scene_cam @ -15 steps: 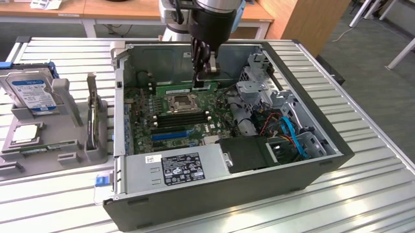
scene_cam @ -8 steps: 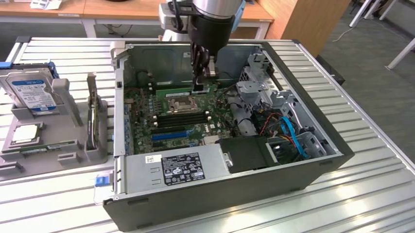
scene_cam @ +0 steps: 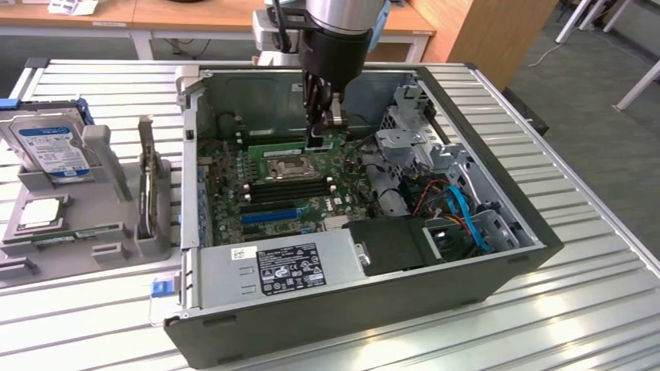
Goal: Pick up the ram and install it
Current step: 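Pick up the ram and move it above insertion slot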
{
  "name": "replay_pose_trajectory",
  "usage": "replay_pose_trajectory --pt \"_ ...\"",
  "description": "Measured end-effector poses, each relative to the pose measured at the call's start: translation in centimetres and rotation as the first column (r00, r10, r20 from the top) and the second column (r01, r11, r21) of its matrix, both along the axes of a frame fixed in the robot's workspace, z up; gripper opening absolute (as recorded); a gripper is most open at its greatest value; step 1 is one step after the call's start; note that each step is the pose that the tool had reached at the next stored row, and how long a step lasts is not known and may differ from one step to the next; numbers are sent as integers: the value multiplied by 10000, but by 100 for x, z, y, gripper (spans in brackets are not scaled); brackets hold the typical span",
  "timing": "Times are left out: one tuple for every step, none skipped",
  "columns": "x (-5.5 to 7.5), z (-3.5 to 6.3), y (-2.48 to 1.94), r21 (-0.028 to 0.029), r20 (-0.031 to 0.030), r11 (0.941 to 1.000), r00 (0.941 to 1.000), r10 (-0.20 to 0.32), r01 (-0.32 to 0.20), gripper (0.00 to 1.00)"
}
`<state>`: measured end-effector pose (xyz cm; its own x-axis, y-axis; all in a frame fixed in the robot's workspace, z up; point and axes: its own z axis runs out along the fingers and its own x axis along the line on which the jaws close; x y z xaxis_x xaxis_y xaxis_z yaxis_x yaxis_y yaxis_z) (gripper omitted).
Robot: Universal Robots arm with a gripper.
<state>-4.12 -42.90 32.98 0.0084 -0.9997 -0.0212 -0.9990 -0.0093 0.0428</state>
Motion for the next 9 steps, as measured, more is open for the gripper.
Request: replay_pose_trajectory --pt "0 0 0 0 0 10000 10000 -3 3 11" --pt "4 -2 0 1 0 10000 10000 -7 7 11" --pt "10 -4 1 1 0 10000 10000 -14 14 11" --pt "19 -6 0 2 0 10000 10000 -19 19 11" --pt "27 -8 0 1 -3 10000 10000 -24 24 11" --pt "35 -11 0 1 -7 10000 10000 -29 29 11" --pt "42 -13 0 1 -10 10000 10000 -34 34 11" --pt "47 -15 0 0 -12 10000 10000 -39 39 11" --pt "48 -16 0 0 -14 10000 10000 -41 41 11"
